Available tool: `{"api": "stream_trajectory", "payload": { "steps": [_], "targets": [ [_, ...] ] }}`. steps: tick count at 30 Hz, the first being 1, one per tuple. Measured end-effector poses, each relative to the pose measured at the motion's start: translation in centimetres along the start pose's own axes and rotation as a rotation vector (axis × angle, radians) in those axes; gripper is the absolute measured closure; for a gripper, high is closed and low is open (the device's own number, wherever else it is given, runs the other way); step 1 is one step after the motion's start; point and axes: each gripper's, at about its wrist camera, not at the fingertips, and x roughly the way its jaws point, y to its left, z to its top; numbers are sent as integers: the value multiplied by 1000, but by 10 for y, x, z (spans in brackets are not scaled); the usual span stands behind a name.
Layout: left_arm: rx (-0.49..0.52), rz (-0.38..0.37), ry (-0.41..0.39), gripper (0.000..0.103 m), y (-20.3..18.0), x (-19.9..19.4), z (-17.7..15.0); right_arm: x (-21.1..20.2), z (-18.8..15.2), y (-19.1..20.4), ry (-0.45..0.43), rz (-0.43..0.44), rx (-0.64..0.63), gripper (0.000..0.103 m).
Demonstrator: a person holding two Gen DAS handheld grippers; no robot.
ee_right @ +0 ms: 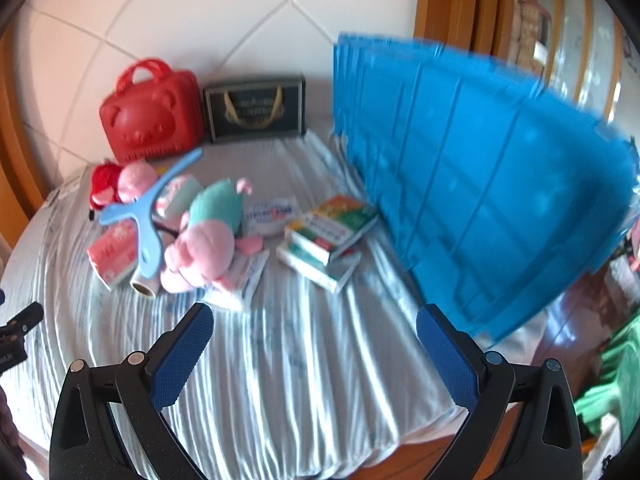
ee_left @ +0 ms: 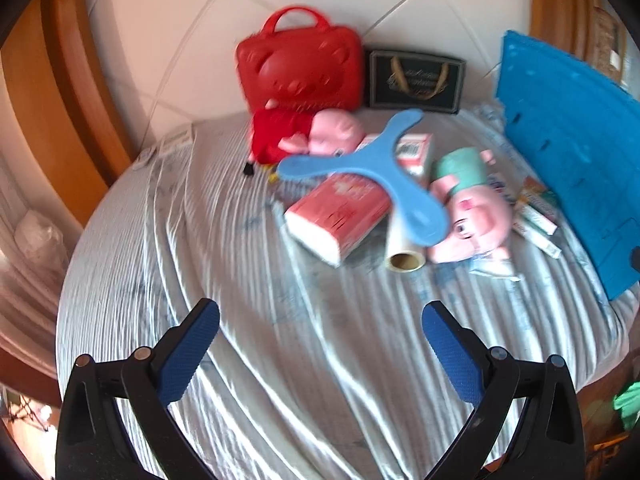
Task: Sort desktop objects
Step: 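Grasp the pink tissue pack with the left tool while the right tool grasps the blue boomerang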
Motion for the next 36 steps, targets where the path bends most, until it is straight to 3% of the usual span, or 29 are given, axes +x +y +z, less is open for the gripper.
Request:
{"api": "stream_trajectory", "payload": {
  "steps": [6, 9, 15, 19, 24, 30, 33, 36],
  "targets": [
    [-77, 46, 67, 0, 21, 47, 12, 46, 7, 3, 92, 25, -19, 0],
    [-80, 31, 86, 0, 21, 63, 24, 66, 18, 8, 118, 53, -33, 0],
    [-10, 39, 93, 0, 8, 96, 54, 97, 46, 25, 128, 89, -65, 0],
    [55, -15, 120, 0, -4, 129, 67, 111, 60, 41, 133, 129, -83, 0],
    [119, -19, 178, 0, -17, 172, 83, 134, 74, 64, 169, 181, -109, 0],
    [151, -76, 227, 3, -23, 203, 90, 156, 87, 97, 193, 227, -161, 0],
    [77, -84, 208, 12, -7, 193, 88, 164, 92, 117, 205, 267, -182, 0],
    [-13, 8, 224, 13, 26, 176, 74, 169, 95, 146, 208, 295, -245, 0]
  ]
}}
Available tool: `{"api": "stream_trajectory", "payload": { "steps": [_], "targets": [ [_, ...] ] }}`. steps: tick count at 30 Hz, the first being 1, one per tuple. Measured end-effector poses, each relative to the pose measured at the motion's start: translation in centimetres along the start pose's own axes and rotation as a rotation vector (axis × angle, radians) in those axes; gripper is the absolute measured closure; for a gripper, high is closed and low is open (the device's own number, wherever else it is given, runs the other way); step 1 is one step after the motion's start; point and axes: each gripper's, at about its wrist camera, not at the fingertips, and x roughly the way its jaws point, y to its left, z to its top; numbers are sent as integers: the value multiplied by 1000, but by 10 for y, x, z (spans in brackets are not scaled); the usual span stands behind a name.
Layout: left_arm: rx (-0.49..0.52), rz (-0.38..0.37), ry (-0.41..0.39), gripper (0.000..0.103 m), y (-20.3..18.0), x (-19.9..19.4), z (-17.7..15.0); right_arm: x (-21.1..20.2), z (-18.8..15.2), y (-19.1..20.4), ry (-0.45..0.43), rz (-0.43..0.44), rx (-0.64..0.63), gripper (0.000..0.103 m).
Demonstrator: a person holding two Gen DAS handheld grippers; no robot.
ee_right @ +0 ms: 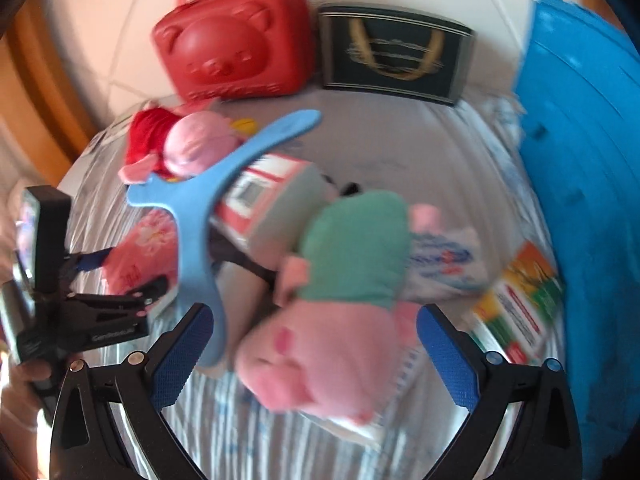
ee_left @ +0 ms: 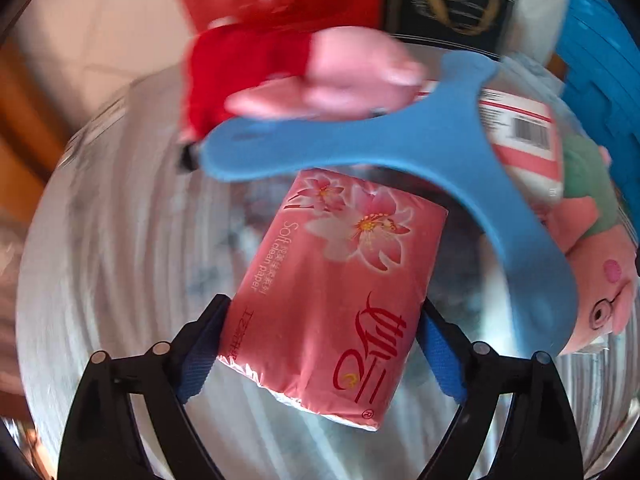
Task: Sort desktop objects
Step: 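Grasp the pink tissue pack with the left tool while the right tool grasps the blue boomerang, then carry the tissue pack and boomerang into the blue crate and release both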
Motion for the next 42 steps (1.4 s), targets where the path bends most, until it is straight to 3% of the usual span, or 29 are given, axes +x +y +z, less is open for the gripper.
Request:
{"api": "stream_trajectory", "payload": {
  "steps": [4, 6, 11, 18, 19, 20, 21, 23, 29, 34, 42],
  "targets": [
    [-152, 157, 31, 13, 50, -11, -27, 18, 11, 34, 26, 60, -53, 2],
    [-203, 215, 27, 12, 68, -11, -36, 30, 17, 53, 48, 83, -88, 21],
    [-291, 207, 27, 12, 90, -10, -38, 57, 29, 94, 73, 77, -184, 24],
    [-327, 210, 3, 12, 97, -10, -36, 97, 31, 136, 50, -113, -322, 26],
    [-328, 208, -1, 12, 96, -10, -37, 102, 29, 140, 40, -156, -342, 30],
    [-329, 208, -2, 12, 92, -12, -39, 107, 29, 142, 32, -188, -354, 61],
    [-328, 203, -2, 13, 93, -11, -38, 111, 30, 140, 32, -200, -344, 71],
    [-328, 186, -9, 13, 95, -14, -36, 112, 33, 128, 50, -144, -275, 71],
    [-328, 172, -86, 13, 90, -57, -36, 58, 36, 100, -43, -32, -174, 71],
    [-283, 182, -178, 13, 68, -105, -39, 2, 29, 86, -139, -33, -147, 71],
    [-176, 96, -345, 13, 19, -178, -35, -104, 2, 54, -308, -112, -71, 71]
  ]
}}
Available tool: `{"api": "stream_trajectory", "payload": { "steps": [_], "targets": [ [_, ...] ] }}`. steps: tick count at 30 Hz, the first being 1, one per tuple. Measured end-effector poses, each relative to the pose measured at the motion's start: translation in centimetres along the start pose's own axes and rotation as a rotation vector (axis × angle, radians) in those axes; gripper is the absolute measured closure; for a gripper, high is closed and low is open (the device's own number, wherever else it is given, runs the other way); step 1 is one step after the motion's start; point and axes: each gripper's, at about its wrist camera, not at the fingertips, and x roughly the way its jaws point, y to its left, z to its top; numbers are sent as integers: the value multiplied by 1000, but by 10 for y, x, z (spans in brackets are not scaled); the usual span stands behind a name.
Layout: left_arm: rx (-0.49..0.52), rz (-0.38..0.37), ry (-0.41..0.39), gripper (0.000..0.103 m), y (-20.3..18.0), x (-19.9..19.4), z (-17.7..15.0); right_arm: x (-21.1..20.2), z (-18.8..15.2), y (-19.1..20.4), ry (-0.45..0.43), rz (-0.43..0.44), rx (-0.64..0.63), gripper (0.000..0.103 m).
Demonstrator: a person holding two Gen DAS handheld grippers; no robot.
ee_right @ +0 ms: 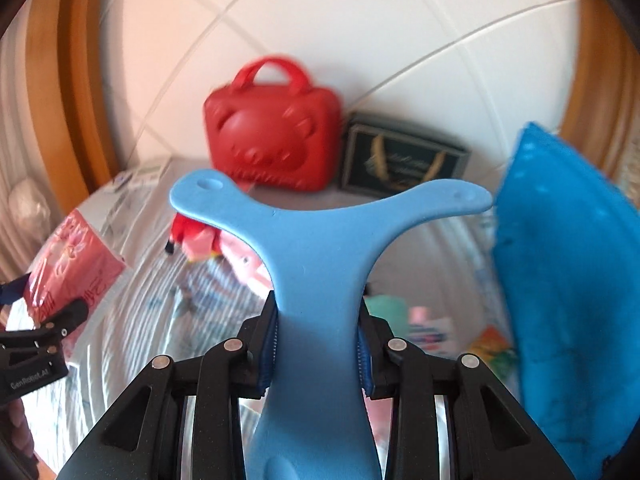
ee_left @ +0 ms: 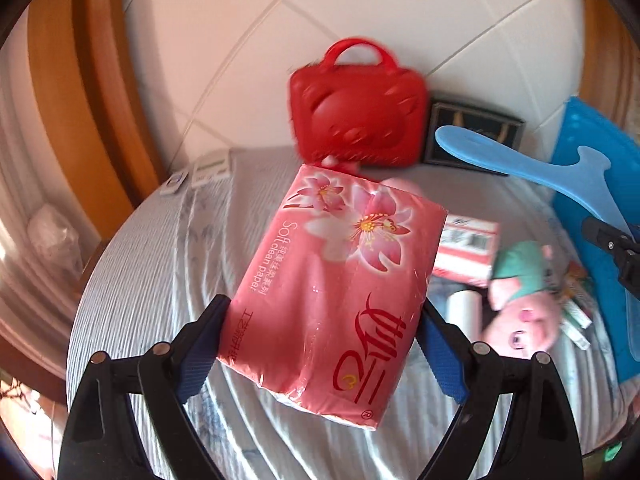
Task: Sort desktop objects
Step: 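Carry the tissue pack and boomerang into the blue crate and release both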
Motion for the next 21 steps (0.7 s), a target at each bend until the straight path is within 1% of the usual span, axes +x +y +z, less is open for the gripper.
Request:
{"api": "stream_trajectory", "payload": {
  "steps": [5, 10, 11, 13, 16, 18, 20, 21],
  "targets": [
    [73, -105, -92, 13, -47, -39, 17, -67, -3, -43, -90, -97, 84, 71],
    [138, -217, -151, 13, -113, -71, 45, -125, -5, -94, -175, -176, 151, 71],
    [149, -238, -165, 13, -128, -78, 51, -138, -5, -110, -191, -188, 172, 71],
    [169, -282, -201, 13, -165, -93, 65, -157, -5, -137, -209, -202, 198, 71],
    [191, -344, -232, 13, -219, -110, 85, -185, -3, -186, -229, -237, 227, 71],
    [205, -391, -248, 13, -267, -123, 98, -204, -4, -223, -240, -271, 233, 71],
    [218, -423, -249, 13, -304, -132, 105, -221, -6, -262, -247, -319, 230, 71],
    [230, -446, -247, 13, -328, -137, 108, -228, -8, -280, -247, -343, 229, 71]
  ]
}}
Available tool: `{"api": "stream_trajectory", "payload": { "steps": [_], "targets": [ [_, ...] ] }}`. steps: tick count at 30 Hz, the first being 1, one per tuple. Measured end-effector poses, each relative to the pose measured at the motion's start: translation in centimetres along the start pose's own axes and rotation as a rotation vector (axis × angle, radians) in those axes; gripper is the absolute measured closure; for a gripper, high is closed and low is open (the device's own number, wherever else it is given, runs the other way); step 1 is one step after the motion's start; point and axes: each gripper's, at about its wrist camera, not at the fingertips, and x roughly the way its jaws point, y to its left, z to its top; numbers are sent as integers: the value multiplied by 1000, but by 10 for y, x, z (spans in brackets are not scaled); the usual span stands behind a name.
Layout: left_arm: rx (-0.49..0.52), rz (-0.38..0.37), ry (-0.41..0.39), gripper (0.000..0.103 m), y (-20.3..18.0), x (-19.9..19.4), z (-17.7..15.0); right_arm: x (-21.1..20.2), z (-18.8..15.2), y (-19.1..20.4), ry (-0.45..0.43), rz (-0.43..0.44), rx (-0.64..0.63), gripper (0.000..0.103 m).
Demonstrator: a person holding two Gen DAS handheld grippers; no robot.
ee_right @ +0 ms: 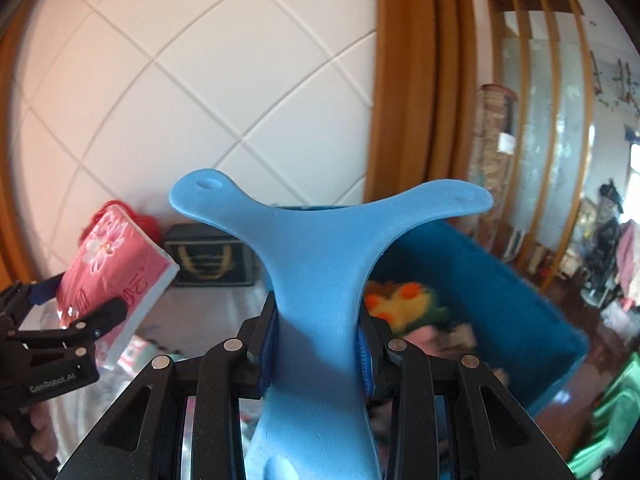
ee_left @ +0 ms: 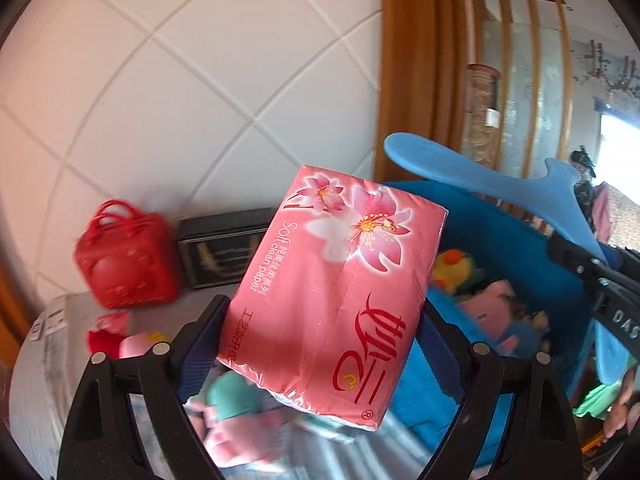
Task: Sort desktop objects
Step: 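Carry the tissue pack and boomerang into the blue crate and release both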
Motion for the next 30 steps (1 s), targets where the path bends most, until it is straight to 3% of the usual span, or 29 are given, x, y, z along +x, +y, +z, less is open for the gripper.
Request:
{"api": "stream_trajectory", "payload": {
  "steps": [5, 9, 17, 20, 22, 24, 26, 30],
  "targets": [
    [36, -52, 34, 13, -96, 34, 20, 25, 1, -89, 47, -58, -5, 71],
    [62, -36, 87, 12, -152, 62, 25, 58, -13, -139, 128, -46, -6, 71],
    [86, 13, 191, 10, -197, 95, 18, 96, -41, -185, 217, -10, -4, 71],
    [92, 41, 173, 6, -207, 97, 23, 103, -47, -192, 231, -15, -6, 70],
    [105, 54, 150, 2, -207, 92, 25, 105, -47, -194, 233, -11, -7, 64],
    [108, 53, 148, 2, -206, 91, 23, 105, -49, -196, 232, -10, -9, 32],
    [110, 54, 151, 2, -204, 92, 22, 104, -49, -198, 226, -18, -17, 16],
    [104, 49, 141, 2, -205, 91, 26, 96, -49, -200, 204, -30, -27, 0]
  ]
}}
